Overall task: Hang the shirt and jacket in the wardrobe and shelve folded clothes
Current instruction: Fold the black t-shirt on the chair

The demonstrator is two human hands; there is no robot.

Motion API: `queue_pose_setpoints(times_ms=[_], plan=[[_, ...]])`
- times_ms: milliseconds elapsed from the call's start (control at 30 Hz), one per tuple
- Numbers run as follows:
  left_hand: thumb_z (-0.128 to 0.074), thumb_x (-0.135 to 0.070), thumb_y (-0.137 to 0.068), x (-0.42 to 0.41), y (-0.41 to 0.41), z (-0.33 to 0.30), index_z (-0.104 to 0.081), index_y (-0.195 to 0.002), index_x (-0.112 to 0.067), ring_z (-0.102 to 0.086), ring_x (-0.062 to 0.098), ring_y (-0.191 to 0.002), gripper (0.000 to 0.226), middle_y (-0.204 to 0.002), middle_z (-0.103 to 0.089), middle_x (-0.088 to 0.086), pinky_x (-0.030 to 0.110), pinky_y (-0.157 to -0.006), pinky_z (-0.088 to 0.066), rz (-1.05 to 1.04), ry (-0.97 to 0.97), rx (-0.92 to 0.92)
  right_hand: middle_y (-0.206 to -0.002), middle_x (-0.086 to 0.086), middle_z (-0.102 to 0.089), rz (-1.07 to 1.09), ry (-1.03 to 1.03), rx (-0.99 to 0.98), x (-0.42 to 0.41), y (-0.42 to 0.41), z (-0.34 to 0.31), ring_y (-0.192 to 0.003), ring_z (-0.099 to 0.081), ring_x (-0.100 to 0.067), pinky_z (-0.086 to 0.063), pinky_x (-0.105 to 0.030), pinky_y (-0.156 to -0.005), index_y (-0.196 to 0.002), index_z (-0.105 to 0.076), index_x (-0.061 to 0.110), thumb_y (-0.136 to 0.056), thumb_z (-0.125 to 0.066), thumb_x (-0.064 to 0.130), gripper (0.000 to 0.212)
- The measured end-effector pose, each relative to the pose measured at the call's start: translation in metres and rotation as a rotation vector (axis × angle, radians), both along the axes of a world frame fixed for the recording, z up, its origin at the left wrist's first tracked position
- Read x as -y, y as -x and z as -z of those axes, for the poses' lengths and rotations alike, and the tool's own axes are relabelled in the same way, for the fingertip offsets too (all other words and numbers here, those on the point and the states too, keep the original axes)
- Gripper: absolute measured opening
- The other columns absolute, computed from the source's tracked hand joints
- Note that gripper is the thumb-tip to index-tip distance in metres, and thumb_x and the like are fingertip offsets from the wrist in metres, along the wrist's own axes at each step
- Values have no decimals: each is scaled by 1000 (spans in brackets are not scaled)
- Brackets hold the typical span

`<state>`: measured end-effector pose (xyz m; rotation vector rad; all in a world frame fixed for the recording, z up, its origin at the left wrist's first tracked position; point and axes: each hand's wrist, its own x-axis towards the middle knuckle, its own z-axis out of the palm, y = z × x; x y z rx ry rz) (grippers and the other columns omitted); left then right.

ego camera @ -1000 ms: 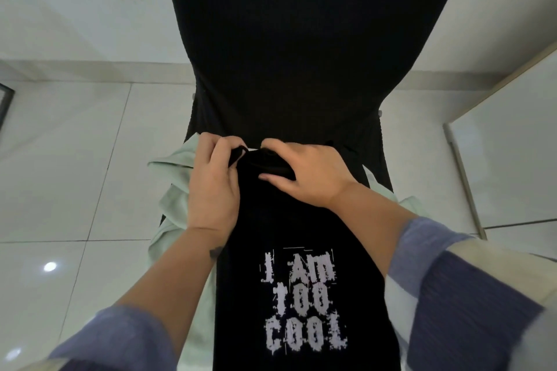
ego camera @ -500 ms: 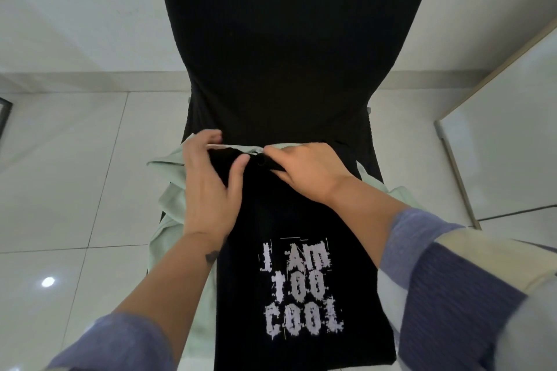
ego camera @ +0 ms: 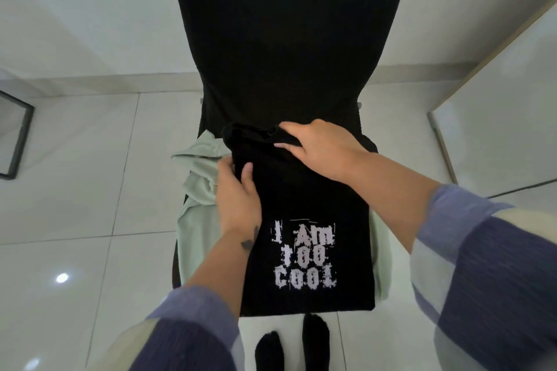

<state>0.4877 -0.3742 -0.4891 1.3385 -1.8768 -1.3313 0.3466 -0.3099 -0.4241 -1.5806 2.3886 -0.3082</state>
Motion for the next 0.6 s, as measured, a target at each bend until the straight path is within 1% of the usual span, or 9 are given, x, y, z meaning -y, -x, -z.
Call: queue_pose_setpoints(times_ms=[100, 200, 267, 333, 400, 433, 467, 533, 600], plan=[[-37, -26, -101, -12, 5, -36, -45, -125, -10, -50, 11, -102, 29, -109, -54, -2, 21, -86, -36, -70, -45, -21, -112, -7, -66, 57, 39, 37, -16, -14, -46, -97, -64, -24, -54, -37, -82, -141, -40, 26, -97, -38, 47, 48], [-35, -26, -101, -24, 16, -78, -45, -124, -9, -53, 15, -104, 30, -114, -57, 4, 25, -87, -38, -119, 14, -33, -108, -5, -68, 132, 110, 57, -33, -30, -101, -93, -65, -23, -53, -35, -79, -138, -43, 24, -98, -40, 44, 46], [-36, -25, -101, -31, 23, -108, -47, -124, -6, -54, 23, -109, 32, -118, -58, 11, 29, -91, -40, -122, 49, -70, -106, -4, -69, 179, 161, 53, -44, -39, -137, -91, -65, -22, -54, -38, -80, -137, -44, 24, -97, -41, 44, 45], [-37, -21, -101, -39, 29, -137, -49, -126, -2, -50, 27, -116, 33, -123, -55, 15, 29, -96, -35, -108, 124, -78, -107, -5, -69, 232, 225, 34, -55, -42, -176, -94, -65, -25, -53, -43, -83, -136, -45, 24, -97, -41, 44, 44], [-37, -20, -101, -51, 34, -163, -46, -132, 0, -43, 30, -125, 38, -133, -49, 18, 33, -105, -28, -84, 183, -71, -109, -7, -69, 298, 295, 9, -67, -38, -219, -96, -64, -26, -53, -42, -85, -137, -45, 23, -97, -42, 44, 45], [-37, -23, -101, -59, 37, -175, -42, -137, -1, -37, 32, -131, 43, -140, -43, 19, 36, -109, -24, -85, 156, -65, -109, -6, -69, 325, 340, 0, -74, -33, -243, -97, -64, -25, -53, -41, -85, -138, -45, 22, -97, -42, 44, 46], [-35, -29, -101, -67, 40, -186, -36, -141, -2, -30, 32, -136, 48, -147, -35, 19, 39, -113, -21, -100, 91, -51, -111, -6, -68, 356, 390, -2, -81, -27, -266, -99, -64, -25, -52, -39, -87, -137, -46, 22, -97, -43, 43, 45], [-30, -41, -100, -83, 45, -208, -24, -148, -5, -19, 33, -142, 60, -154, -21, 17, 43, -116, -15, -146, -91, -29, -115, -5, -67, 434, 503, -3, -102, -15, -314, -104, -62, -24, -48, -32, -90, -133, -50, 19, -97, -44, 40, 42], [-25, -50, -98, -99, 51, -234, -16, -150, -7, -19, 34, -143, 68, -156, -17, 16, 47, -117, -16, -176, -263, -78, -109, 2, -66, 516, 604, -14, -128, -8, -353, -101, -60, -18, -43, -25, -84, -129, -54, 19, -98, -45, 37, 37]])
